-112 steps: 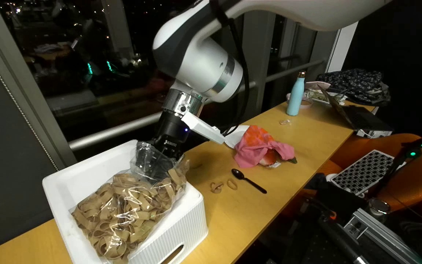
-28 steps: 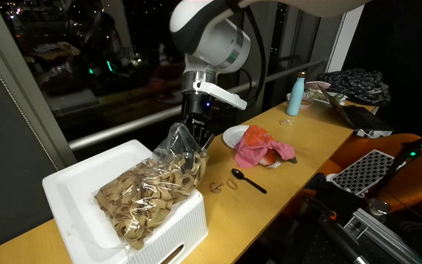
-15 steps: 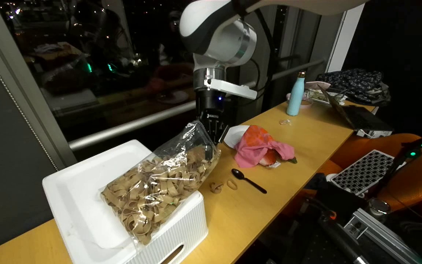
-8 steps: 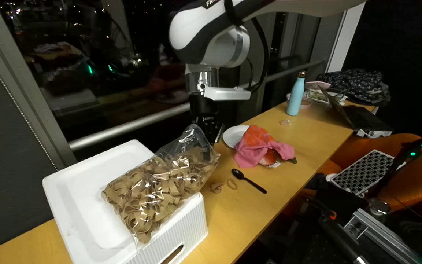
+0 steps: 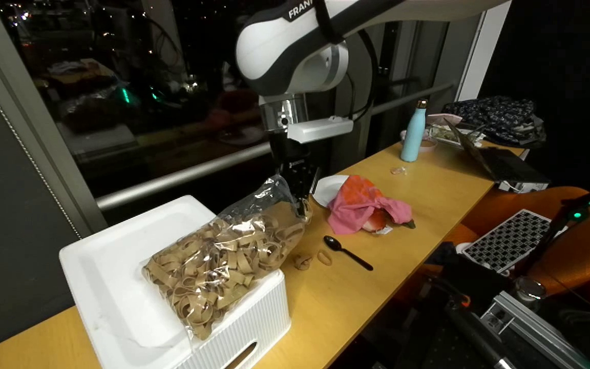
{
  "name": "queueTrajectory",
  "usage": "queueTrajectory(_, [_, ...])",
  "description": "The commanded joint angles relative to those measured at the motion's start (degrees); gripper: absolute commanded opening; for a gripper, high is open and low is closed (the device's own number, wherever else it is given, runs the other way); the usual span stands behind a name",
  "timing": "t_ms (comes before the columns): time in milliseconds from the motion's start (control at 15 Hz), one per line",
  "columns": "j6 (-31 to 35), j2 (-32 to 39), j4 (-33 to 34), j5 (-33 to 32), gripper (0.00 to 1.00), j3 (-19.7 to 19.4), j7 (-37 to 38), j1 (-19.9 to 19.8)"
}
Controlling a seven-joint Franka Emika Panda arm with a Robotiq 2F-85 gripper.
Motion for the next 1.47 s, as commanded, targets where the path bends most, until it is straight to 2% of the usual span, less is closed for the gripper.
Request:
queueTrajectory(0, [-0.9, -0.2, -0.6, -2.2, 0.01, -1.1, 1.4, 0.3])
queueTrajectory(733, [-0.3, 1.3, -2.2, -3.1, 0.01, -2.9, 2.3, -0.6])
queueTrajectory(800, [-0.1, 1.4, -2.2, -3.5, 0.06, -3.1, 2.5, -0.6])
queueTrajectory(867, [0.1, 1.6, -2.1, -3.8, 0.31, -3.3, 2.8, -0.5])
queueTrajectory(1000, [0.4, 1.9, -2.2, -4.2, 0.35, -3.3, 3.0, -0.5])
queueTrajectory(1400, [1.2, 2.1, -2.2, -4.2, 0.79, -3.5, 3.4, -0.8])
